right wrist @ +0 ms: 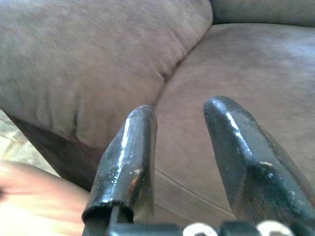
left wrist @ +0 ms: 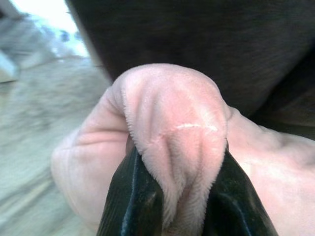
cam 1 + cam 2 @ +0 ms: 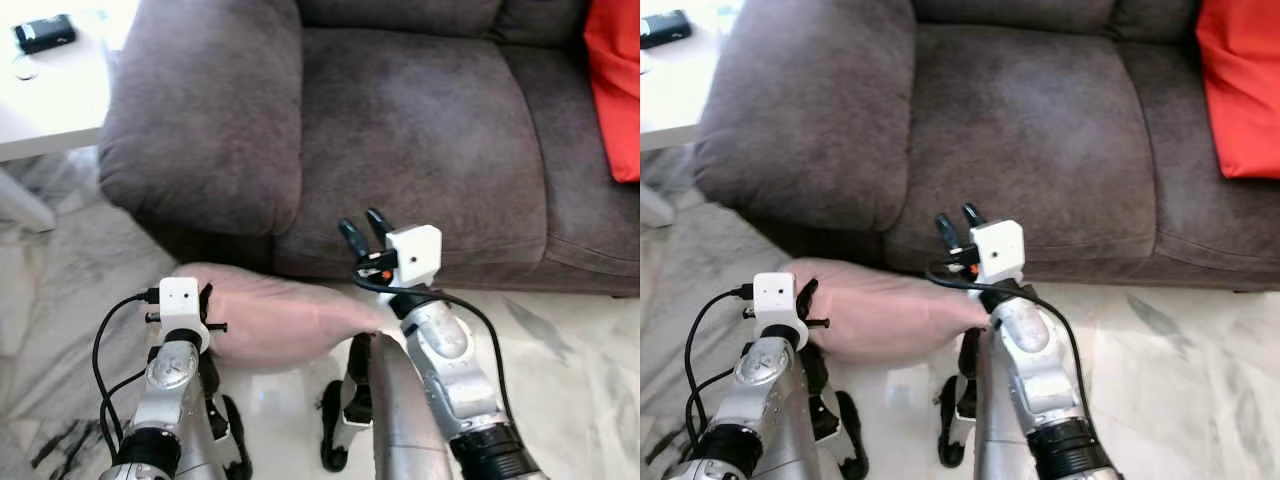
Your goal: Move the pillow to the sofa from floor
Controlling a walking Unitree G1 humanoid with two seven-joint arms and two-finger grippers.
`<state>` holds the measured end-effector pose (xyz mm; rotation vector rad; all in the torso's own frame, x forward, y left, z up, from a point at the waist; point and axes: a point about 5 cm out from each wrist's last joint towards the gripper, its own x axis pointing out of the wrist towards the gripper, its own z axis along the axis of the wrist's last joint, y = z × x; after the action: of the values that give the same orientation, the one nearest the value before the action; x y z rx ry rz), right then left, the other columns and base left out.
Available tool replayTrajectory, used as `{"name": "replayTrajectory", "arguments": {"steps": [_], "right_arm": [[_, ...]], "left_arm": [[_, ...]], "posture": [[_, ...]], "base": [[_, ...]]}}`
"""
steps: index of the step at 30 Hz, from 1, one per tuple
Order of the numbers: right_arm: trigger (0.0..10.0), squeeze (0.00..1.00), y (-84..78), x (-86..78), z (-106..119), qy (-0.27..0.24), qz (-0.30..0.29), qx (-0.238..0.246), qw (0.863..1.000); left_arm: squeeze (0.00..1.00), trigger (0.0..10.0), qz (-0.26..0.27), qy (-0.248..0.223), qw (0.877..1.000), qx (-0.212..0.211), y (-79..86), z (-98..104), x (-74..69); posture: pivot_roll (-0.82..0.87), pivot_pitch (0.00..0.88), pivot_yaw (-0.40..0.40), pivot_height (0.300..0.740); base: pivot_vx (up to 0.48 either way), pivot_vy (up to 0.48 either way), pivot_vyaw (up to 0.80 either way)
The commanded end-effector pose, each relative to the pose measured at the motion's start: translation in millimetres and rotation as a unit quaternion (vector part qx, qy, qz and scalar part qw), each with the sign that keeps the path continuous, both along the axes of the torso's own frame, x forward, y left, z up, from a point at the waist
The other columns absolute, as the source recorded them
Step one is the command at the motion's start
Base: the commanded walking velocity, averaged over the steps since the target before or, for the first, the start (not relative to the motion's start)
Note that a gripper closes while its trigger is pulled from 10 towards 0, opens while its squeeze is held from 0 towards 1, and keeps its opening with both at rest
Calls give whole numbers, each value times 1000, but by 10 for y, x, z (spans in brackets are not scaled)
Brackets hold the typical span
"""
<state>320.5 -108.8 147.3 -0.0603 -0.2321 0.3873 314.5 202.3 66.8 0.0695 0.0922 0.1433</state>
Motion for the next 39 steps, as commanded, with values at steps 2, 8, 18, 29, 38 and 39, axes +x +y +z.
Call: {"name": "replayTrajectory", "arguments": {"steps": [2, 8, 18, 29, 38, 39], "right_arm": [[10000, 0, -219, -3, -83, 9, -33, -12, 999], [10000, 0, -290, 20, -77, 5, -46, -15, 999], [10000, 0, -289, 15, -139, 12, -54, -7, 998], [10000, 0, -284, 15, -289, 35, -63, 19, 997], [10000, 0, -415, 63, -322, 38, -95, 39, 994], [10000, 0, -416, 68, -327, 38, -97, 40, 994]], "left_arm": [[0, 10000, 6, -4, 1000, -2, 44, -35, -52], [0, 10000, 4, 2, 1000, -2, -3, -50, -27], [0, 10000, 9, -3, 1000, -7, -1, -27, 13], [0, 10000, 8, -14, 1000, -5, 19, -32, -12], [0, 10000, -3, -57, 998, -2, 72, 142, 24], [0, 10000, -4, -58, 998, -2, 75, 144, 26]], "posture": [[-13, 252, -81, 551], [-16, 246, -74, 551], [-18, 227, -84, 551], [7, 142, -84, 551], [34, 68, -55, 551], [33, 65, -53, 551]], "base": [[-285, 0, 0], [-279, 0, 0], [-266, 0, 0], [-91, 0, 0], [0, 0, 0], [0, 0, 0]]}}
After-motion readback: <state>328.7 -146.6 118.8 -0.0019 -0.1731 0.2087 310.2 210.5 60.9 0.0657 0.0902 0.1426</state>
